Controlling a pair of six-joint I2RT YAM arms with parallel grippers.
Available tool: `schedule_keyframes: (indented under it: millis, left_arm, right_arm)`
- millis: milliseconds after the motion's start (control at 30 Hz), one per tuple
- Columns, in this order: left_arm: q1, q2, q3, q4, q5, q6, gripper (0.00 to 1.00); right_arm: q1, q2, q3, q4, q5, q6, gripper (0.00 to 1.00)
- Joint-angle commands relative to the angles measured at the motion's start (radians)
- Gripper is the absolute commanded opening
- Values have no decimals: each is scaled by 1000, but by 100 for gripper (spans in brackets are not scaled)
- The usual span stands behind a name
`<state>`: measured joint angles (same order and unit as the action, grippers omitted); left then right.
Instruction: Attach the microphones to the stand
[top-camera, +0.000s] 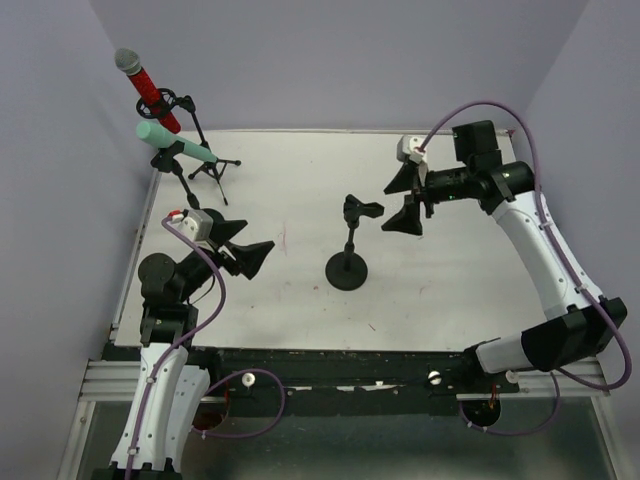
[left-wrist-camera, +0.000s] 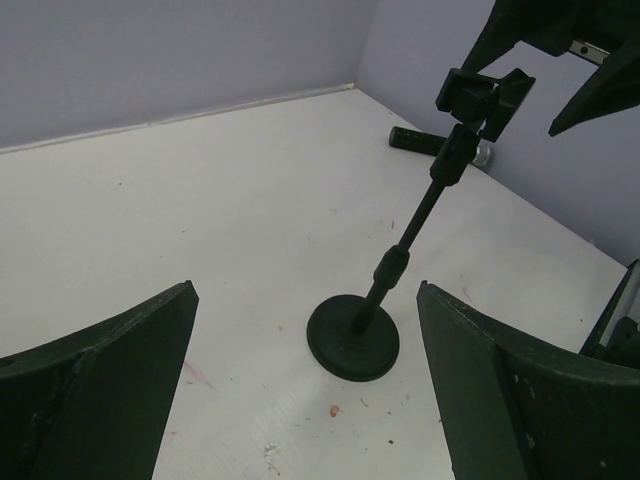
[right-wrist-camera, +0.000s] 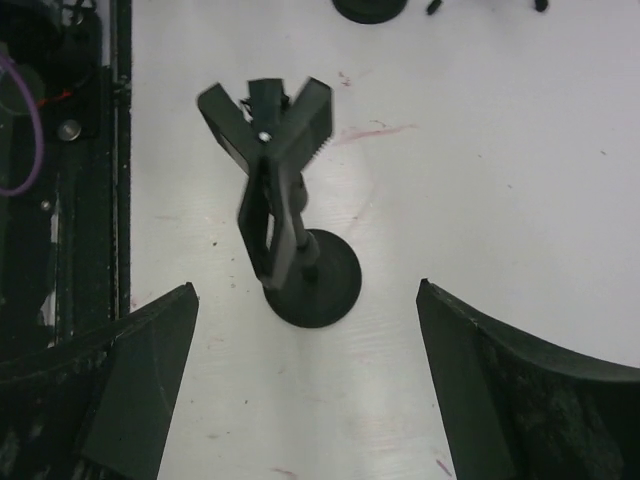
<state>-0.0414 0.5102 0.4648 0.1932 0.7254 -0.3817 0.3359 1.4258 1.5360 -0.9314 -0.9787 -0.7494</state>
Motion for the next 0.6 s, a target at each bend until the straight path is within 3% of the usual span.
schedule_keyframes:
  millis: [0, 133, 300, 400, 567]
  left_arm:
    - [-3, -27, -9, 26, 32, -6, 98]
    - [-3, -38, -9, 31, 35, -9, 98]
    - [-3, -50, -8, 35, 42, -16, 98]
    - [-2, -55, -12, 45, 49, -25, 98]
    - [-3, -59, -12, 52, 62, -31, 98]
  right_arm:
    - [-173, -57, 45, 25, -56, 100, 100]
    - [-270, -96, 88, -6, -5, 90, 100]
    - [-314, -67, 30, 100, 416, 114, 100]
    - [-328, 30, -11, 173, 671, 105, 100]
    - [-428, 302, 109, 125, 842, 35, 100]
